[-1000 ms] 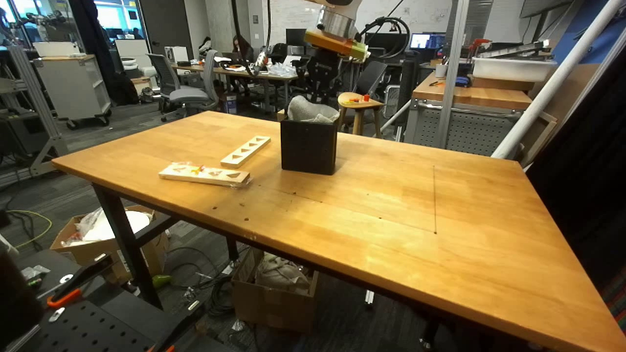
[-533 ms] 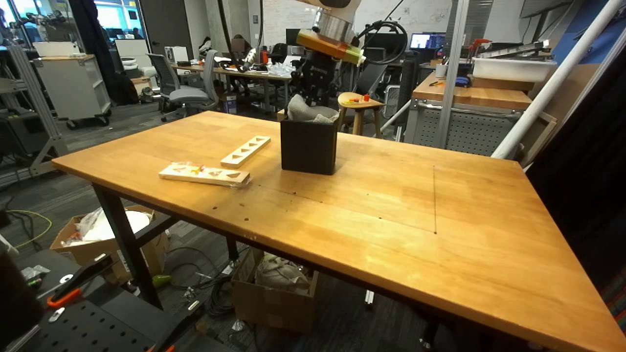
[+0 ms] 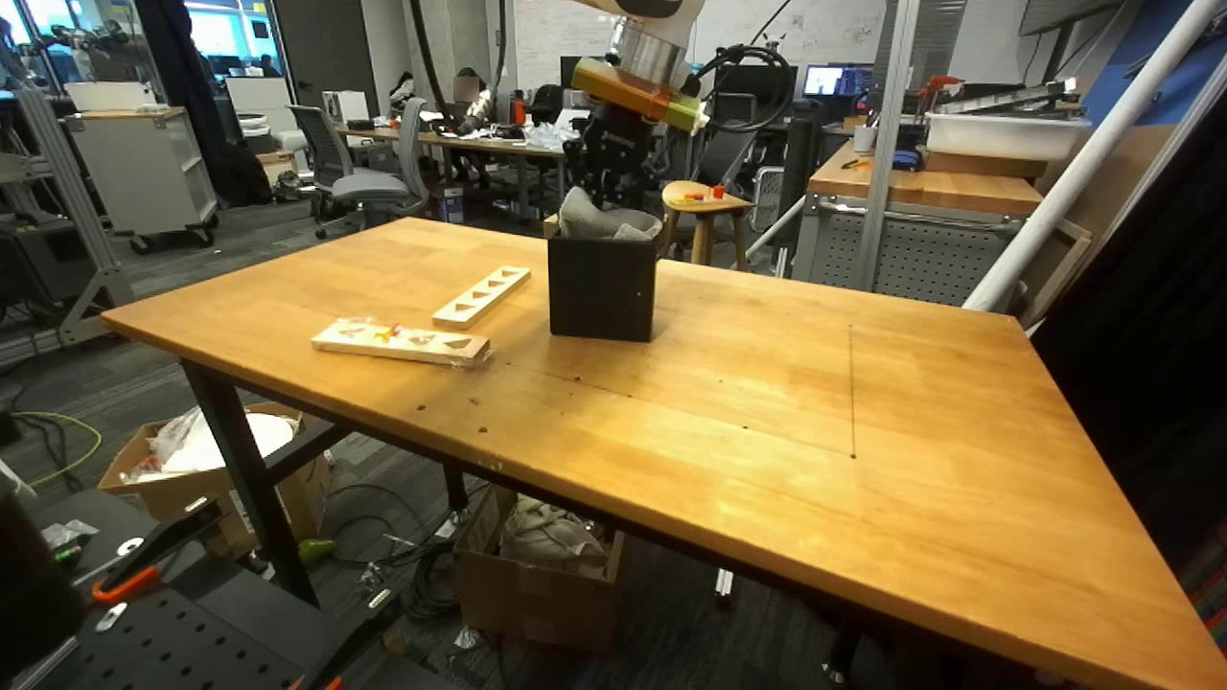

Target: Put the white towel in the black box

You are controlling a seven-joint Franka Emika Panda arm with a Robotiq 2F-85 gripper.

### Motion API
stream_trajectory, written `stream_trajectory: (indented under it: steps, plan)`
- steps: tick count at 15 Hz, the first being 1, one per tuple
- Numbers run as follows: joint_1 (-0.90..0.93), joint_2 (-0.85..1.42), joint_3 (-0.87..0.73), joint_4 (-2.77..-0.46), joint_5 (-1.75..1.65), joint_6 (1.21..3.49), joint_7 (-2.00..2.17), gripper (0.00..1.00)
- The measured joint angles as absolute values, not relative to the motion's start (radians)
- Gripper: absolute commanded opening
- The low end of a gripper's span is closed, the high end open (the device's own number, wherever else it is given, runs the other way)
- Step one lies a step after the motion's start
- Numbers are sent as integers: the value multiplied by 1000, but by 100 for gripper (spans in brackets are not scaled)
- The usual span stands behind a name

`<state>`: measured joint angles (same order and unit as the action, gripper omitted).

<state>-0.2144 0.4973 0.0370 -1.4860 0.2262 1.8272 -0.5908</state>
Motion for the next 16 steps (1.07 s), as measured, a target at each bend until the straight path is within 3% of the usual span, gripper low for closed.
stream_trajectory:
  steps: [16]
  plan:
    - [-227, 412, 19, -1610, 227, 1864, -591, 5]
